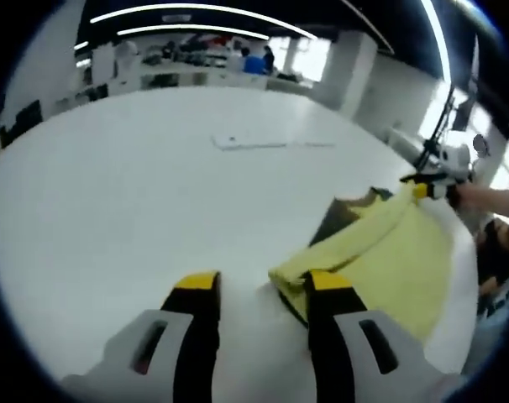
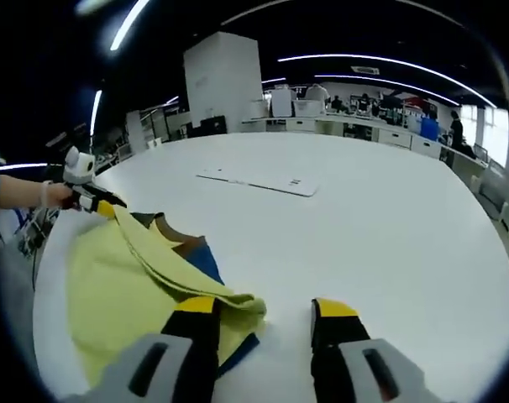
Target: Fold the garment on the visible template until the final outline fits inside the template.
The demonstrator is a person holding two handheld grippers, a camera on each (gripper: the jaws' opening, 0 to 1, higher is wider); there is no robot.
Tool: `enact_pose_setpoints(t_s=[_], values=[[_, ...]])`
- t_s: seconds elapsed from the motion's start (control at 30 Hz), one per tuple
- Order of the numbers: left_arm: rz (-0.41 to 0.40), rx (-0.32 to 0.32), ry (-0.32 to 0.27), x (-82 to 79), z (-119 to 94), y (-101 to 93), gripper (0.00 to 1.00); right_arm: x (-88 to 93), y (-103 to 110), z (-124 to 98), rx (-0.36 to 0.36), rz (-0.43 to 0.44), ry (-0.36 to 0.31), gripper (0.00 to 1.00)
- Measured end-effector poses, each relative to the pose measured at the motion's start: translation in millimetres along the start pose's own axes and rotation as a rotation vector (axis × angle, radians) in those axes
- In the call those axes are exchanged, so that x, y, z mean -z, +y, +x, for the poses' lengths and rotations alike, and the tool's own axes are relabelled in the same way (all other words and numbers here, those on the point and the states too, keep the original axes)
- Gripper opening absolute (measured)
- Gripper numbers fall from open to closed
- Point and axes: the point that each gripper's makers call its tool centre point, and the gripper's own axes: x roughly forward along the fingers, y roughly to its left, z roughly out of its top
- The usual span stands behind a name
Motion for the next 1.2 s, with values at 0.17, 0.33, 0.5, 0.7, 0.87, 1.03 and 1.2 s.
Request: enact_pose_setpoints(t_s=[0.17, 0.33, 0.5, 0.7, 0.87, 1.03, 1.2], values=[[-0.029, -0.042, -0.012, -6.4, 5, 7.9, 0.35, -5.9, -12, 8, 0.027, 0.04, -0.003, 0.39], [-0.028, -0.032, -0.003, -3.7, 3, 4.1, 0.35, -1.2, -7, 5, 0.021, 0.042, 0.014, 0.38], [-0.064, 0.02, -0.006, -1.6, -9, -12.5, 0.35, -1.9, 8, -1, -0.032, 0.061, 0.003, 0.39], [-0.101, 0.075, -0.01, 5.4, -22, -26.0, 0.39, 0.5, 27, -16, -0.085, 0.1, -0.038, 0.44], [-0.114, 0.099, -0.023, 10.3, -35, -32.9, 0.44, 10.1, 37, -29, -0.107, 0.103, -0.039, 0.51], [-0.136, 0.123, -0.047, 12.6, -48, -43.6, 0.5, 16.2, 43, -46, -0.113, 0.126, -0.054, 0.54], [-0.136, 0.153, -0.056, 20.7, -62, -58.4, 0.52, 20.4, 44, -64, -0.107, 0.154, -0.074, 0.54]])
